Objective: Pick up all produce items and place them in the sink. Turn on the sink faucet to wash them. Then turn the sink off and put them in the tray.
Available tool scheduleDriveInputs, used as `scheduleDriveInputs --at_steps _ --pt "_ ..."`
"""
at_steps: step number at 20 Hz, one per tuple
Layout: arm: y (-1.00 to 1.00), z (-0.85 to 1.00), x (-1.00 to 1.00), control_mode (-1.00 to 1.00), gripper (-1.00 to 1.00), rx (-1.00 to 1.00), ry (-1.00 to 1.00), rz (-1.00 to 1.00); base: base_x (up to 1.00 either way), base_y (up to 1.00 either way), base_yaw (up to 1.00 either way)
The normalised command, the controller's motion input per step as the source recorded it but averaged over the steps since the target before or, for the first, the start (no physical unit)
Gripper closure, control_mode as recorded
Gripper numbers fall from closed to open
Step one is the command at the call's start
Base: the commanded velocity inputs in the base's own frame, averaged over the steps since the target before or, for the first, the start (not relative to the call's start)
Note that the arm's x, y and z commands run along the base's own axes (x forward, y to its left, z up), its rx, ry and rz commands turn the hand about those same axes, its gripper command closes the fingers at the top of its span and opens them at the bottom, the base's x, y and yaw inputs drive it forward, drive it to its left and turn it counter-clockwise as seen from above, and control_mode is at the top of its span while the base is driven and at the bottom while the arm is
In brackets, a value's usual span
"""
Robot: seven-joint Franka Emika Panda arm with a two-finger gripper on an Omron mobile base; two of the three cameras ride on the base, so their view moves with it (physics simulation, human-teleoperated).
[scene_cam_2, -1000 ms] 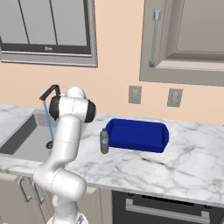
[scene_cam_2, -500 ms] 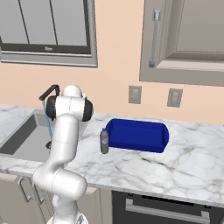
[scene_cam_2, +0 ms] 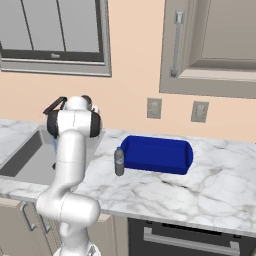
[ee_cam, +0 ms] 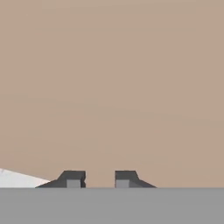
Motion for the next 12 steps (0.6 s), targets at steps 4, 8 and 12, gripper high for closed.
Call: scheduleDriveInputs --at_steps 4,8,12 --pt "0.76 0.0 -0.42 -1.0 1.0 -0.04 -0.09 0.12 0.0 0.0 0.0" --pt "0.78 0.0 -0.49 -1.0 1.0 -0.01 -0.13 0.13 0.0 0.0 0.0" --pt "0.77 -0.01 -0.47 -1.0 1.0 -0.01 -0.12 0.13 0.0 0.0 0.0"
